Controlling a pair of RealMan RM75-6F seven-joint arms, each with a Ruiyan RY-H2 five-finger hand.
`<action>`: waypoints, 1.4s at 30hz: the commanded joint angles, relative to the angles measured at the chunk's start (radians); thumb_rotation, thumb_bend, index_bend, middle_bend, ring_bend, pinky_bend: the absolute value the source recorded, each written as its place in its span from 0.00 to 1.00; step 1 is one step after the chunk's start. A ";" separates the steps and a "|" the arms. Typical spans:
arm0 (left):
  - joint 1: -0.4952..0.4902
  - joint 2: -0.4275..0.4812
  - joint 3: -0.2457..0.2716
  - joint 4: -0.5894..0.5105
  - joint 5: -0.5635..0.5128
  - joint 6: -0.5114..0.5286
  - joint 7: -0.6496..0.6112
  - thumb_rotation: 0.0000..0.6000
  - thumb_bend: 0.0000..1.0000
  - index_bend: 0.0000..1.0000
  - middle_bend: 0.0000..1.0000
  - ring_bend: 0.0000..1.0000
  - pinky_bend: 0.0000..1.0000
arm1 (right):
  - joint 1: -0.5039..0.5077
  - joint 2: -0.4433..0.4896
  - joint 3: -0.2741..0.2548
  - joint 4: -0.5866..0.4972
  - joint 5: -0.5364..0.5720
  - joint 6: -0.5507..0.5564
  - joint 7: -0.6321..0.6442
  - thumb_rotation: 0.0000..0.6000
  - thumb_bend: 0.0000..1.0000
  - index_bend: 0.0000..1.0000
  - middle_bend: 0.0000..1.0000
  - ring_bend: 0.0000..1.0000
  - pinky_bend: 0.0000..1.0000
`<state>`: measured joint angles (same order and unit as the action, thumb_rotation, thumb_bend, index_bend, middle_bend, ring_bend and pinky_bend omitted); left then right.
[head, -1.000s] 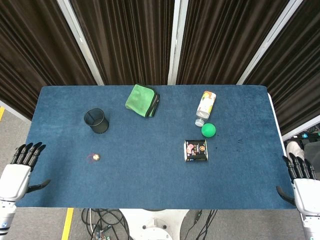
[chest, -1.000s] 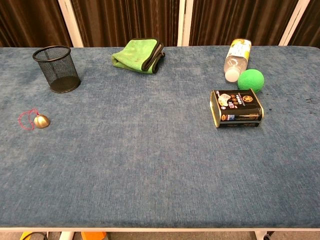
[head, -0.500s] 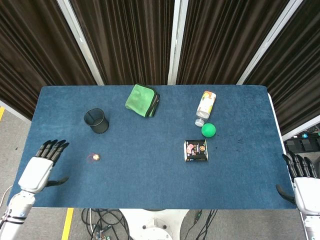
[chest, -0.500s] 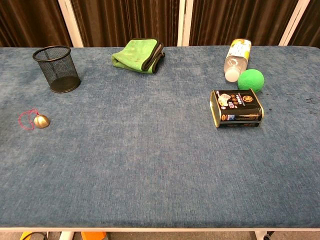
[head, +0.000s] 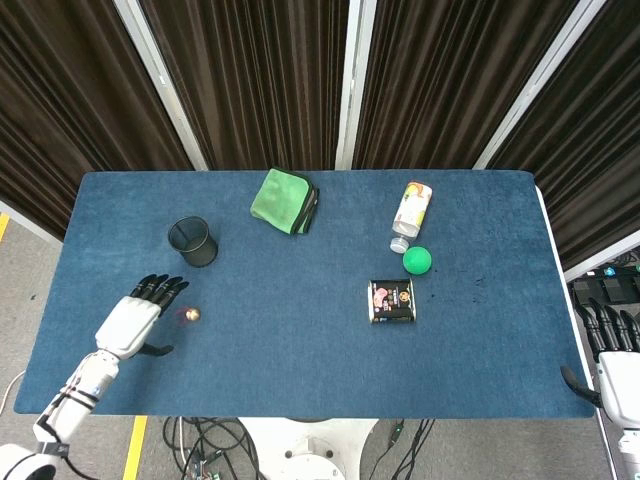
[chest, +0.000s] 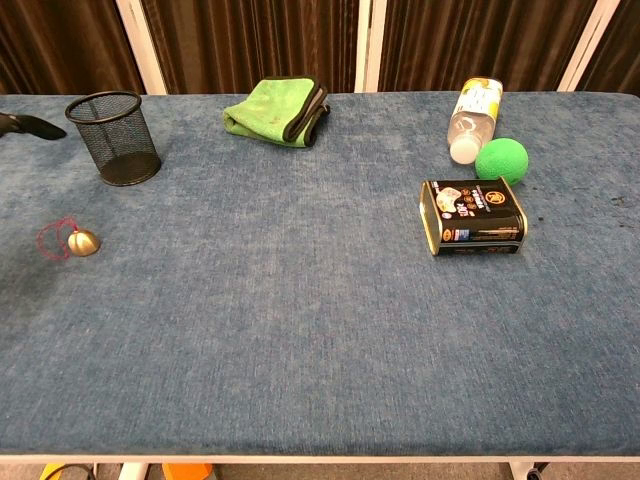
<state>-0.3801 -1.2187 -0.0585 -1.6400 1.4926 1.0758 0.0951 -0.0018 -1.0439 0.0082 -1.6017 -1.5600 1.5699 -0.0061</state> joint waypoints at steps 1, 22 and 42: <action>-0.028 -0.024 -0.013 0.017 -0.037 -0.036 0.016 1.00 0.03 0.08 0.05 0.00 0.08 | -0.001 0.000 0.000 0.000 -0.002 0.000 -0.001 1.00 0.16 0.00 0.00 0.00 0.00; -0.059 -0.186 -0.040 0.164 -0.176 -0.014 0.093 1.00 0.09 0.33 0.23 0.12 0.23 | -0.001 -0.030 -0.009 0.021 -0.016 -0.023 -0.002 1.00 0.17 0.00 0.00 0.00 0.00; -0.083 -0.247 -0.034 0.241 -0.198 -0.027 0.078 1.00 0.20 0.41 0.28 0.15 0.25 | -0.002 -0.042 -0.009 0.050 -0.003 -0.043 0.015 1.00 0.17 0.00 0.00 0.00 0.00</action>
<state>-0.4626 -1.4656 -0.0930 -1.3997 1.2948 1.0481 0.1731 -0.0035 -1.0859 -0.0008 -1.5514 -1.5636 1.5272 0.0083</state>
